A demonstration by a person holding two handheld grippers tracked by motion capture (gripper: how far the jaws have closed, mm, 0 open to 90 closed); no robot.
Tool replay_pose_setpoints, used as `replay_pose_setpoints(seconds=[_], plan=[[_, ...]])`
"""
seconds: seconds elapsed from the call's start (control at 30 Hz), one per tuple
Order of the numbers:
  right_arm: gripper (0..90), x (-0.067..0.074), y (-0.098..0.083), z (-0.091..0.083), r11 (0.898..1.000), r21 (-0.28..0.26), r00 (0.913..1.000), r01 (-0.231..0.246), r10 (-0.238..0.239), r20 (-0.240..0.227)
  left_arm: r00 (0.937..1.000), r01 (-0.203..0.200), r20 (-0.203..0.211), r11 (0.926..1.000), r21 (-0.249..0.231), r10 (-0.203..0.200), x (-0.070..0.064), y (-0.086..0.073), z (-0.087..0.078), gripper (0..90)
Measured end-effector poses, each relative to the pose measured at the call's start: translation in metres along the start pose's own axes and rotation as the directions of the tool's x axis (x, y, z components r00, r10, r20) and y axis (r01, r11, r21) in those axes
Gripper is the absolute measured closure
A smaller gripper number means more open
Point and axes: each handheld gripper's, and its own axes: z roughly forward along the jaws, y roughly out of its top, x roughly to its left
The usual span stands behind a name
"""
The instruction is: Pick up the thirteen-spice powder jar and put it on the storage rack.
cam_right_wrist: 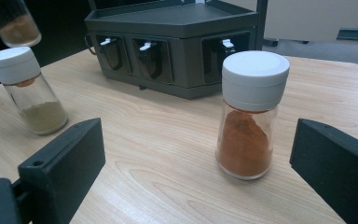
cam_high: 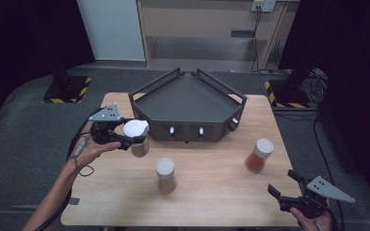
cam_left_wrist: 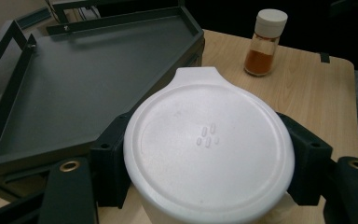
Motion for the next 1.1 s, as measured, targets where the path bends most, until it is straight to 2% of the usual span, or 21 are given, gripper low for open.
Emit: replay_pose_setpoints(seconds=[0.23, 0.33, 0.6, 0.9, 1.1], plan=[[3.7, -0.001, 0.0, 0.0, 1.0, 0.003, 1.0, -0.003, 0.003, -0.001, 1.0, 0.004, -0.002, 1.0, 0.008, -0.004, 0.01, 0.018, 0.014, 30.1], [3.7, -0.001, 0.0, 0.0, 1.0, 0.003, 1.0, -0.007, 0.007, -0.002, 0.9998, 0.019, -0.005, 0.9998, -0.003, -0.019, 0.015, 0.024, 0.017, 30.1], [3.7, -0.002, 0.0, 0.001, 1.0, 0.005, 1.0, -0.007, 0.007, -0.003, 0.9984, 0.039, -0.042, 0.9992, -0.004, -0.039, 0.026, 0.047, 0.026, 30.1], [3.7, -0.004, -0.001, 0.001, 1.0, 0.006, 0.9998, -0.015, 0.015, -0.009, 0.9917, 0.061, -0.113, 0.9981, -0.01, -0.062, 0.036, 0.071, 0.039, 30.1], [3.7, -0.004, -0.001, 0.001, 1.0, 0.005, 0.9998, -0.017, 0.017, -0.011, 0.9858, 0.084, -0.143, 0.9959, -0.033, -0.088, 0.044, 0.075, 0.05, 30.1]])
